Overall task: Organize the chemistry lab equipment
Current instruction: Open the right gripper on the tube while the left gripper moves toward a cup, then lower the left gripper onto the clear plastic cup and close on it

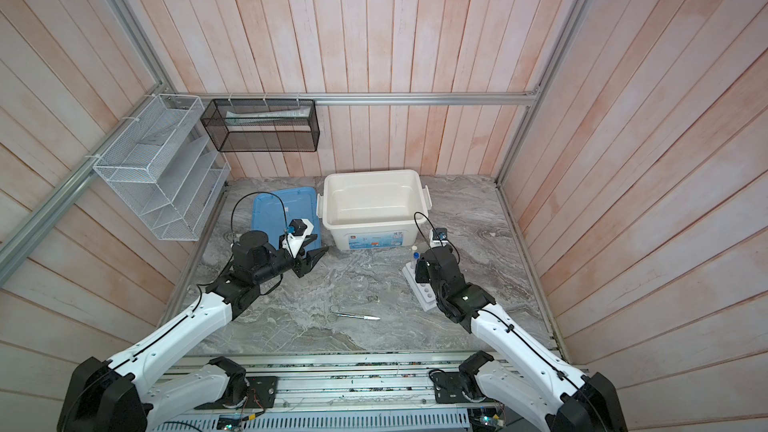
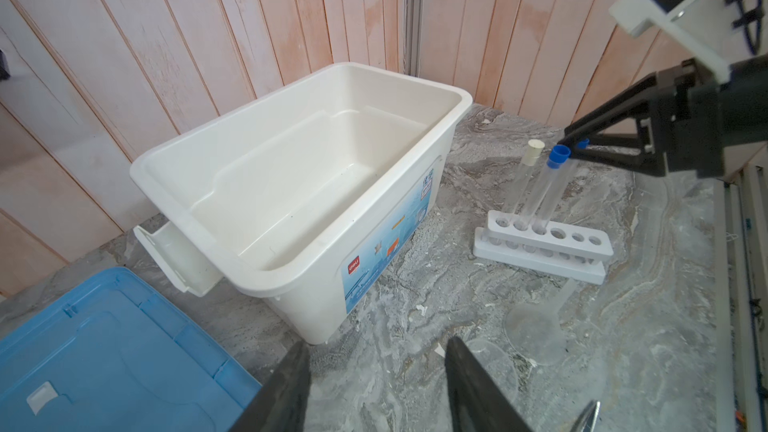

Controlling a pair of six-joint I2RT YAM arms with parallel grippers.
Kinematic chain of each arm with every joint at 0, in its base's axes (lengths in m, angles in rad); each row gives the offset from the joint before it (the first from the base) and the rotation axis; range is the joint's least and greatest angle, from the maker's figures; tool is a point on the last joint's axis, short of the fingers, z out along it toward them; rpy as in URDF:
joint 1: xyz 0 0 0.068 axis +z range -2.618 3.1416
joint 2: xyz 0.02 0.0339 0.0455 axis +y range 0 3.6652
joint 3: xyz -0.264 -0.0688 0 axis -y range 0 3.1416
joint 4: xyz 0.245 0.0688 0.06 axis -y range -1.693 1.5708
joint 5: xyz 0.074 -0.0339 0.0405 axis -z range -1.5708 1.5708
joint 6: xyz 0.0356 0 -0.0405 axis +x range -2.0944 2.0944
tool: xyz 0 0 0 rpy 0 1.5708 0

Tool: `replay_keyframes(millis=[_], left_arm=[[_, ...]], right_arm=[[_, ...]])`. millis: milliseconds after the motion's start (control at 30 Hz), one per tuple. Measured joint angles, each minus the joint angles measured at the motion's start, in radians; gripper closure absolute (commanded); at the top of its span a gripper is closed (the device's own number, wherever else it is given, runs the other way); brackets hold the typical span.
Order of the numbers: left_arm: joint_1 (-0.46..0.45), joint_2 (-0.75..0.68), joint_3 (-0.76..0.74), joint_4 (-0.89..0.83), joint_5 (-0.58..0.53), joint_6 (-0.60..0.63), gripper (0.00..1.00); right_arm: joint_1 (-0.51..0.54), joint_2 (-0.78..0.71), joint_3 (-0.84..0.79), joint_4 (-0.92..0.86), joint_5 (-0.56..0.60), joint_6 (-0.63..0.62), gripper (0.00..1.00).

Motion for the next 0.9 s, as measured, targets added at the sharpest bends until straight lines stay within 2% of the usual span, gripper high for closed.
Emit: replay_keyframes(millis=[133, 367, 600, 900], left_arm=[[-0.073, 0.022, 0.000, -0.007, -0.054, -0.047, 0.46], [-0.140, 0.127, 0.009, -0.035, -0.134, -0.222, 0.50], [-0.225, 0.244, 0.071, -0.129, -0.243, -0.358, 0.53], [-0.300, 0.380, 0.164, -0.237, -0.338, -0.437, 0.56]], right_arm=[[0.000, -0.027, 0.085, -0.030, 0.003, -0.037, 0.62], [0.000, -0.005, 0.225, -0.050, 0.002, -0.119, 0.62], [0.000, 0.011, 0.245, -0.060, -0.009, -0.164, 0.62], [0.000, 0.011, 0.245, -0.061, -0.021, -0.198, 0.62]])
